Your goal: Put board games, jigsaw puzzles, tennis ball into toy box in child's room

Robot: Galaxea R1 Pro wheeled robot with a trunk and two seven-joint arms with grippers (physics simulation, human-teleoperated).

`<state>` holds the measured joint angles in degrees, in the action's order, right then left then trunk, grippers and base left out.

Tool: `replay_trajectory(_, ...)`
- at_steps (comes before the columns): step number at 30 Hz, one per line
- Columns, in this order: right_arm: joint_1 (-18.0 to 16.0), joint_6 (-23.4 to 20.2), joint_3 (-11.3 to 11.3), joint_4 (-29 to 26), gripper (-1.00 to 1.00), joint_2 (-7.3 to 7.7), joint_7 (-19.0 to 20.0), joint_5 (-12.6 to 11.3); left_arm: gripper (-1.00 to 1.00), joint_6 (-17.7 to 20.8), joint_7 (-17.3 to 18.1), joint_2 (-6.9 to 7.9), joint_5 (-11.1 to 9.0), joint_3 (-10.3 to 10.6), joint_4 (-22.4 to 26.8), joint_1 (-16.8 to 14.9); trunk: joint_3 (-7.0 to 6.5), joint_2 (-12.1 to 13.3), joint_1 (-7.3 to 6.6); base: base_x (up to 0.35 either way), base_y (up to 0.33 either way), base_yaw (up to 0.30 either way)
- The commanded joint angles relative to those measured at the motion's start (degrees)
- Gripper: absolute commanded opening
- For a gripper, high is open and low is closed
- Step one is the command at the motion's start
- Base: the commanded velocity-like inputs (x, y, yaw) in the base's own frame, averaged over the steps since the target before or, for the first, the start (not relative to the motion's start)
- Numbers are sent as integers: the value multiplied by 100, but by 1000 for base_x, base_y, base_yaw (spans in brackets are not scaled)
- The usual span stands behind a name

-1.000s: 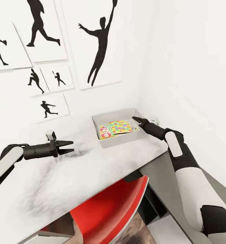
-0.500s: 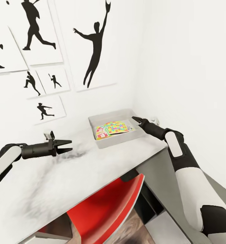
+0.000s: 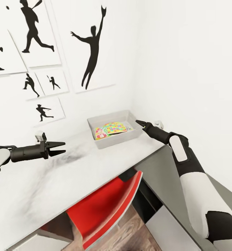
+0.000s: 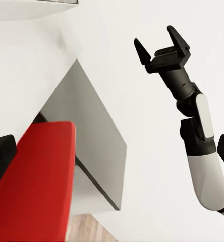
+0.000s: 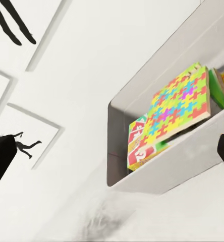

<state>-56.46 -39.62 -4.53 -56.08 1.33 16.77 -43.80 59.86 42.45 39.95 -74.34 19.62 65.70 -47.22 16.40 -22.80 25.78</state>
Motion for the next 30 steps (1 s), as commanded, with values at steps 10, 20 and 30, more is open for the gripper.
replay_trajectory(10, -11, -28, -13, 5, 100, -1, 16, 3, 100, 14, 26, 5, 3, 24, -4, -9, -15, -12, 0, -221, 0, -127)
replay_trajectory(20, -14, -28, -17, 17, 100, 1, 14, 3, 100, 14, 26, -4, 7, 41, -4, -9, -44, -12, 0, -58, 0, -119)
replay_trajectory(30, -14, -28, -14, 27, 100, 4, 19, -3, 100, 14, 26, -12, 8, 42, -4, -7, -86, -12, 0, -181, 0, -153)
